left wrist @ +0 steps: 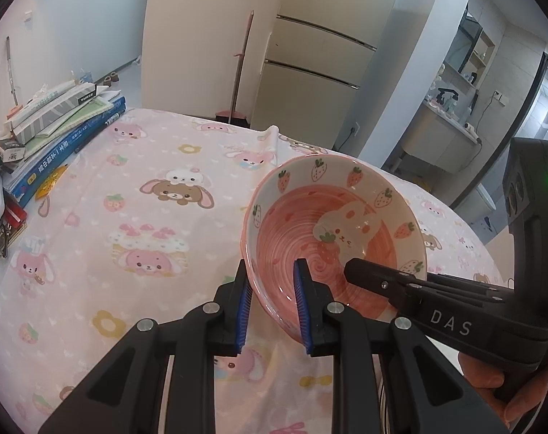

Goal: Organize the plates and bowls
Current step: 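Lower the held bowl into the other pink strawberry bowl with both tools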

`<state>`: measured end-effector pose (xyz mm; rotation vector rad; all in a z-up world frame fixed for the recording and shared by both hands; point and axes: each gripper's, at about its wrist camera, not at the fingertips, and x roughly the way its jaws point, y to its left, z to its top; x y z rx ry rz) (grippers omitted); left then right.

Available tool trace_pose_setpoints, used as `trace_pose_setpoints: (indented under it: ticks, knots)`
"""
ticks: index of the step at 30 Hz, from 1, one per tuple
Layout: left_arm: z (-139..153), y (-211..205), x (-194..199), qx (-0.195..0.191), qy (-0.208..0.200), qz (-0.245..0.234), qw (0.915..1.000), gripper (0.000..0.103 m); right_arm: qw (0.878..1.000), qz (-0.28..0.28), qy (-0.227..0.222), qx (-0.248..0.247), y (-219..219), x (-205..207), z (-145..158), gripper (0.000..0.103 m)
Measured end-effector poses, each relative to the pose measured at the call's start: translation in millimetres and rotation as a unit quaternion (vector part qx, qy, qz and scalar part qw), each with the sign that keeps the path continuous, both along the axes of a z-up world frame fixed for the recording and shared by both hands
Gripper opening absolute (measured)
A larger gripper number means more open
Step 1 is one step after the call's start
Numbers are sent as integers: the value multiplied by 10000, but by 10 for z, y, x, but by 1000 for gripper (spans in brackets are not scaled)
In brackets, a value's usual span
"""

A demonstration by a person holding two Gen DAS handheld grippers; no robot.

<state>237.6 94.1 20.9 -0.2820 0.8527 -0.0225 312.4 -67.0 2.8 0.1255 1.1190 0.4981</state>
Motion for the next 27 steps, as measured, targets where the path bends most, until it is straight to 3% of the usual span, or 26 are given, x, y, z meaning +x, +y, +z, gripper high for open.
trace_pose_setpoints:
  ticks: [7,27]
  knots:
    - [-36,-46,-15,106,-256,57,9996,24,9997,-21,-81,-209,40,-11,-37,19]
    - [-193,-45,54,81,-144,152,9997,24,9991,-84,-217,-366,66,4,-92,19]
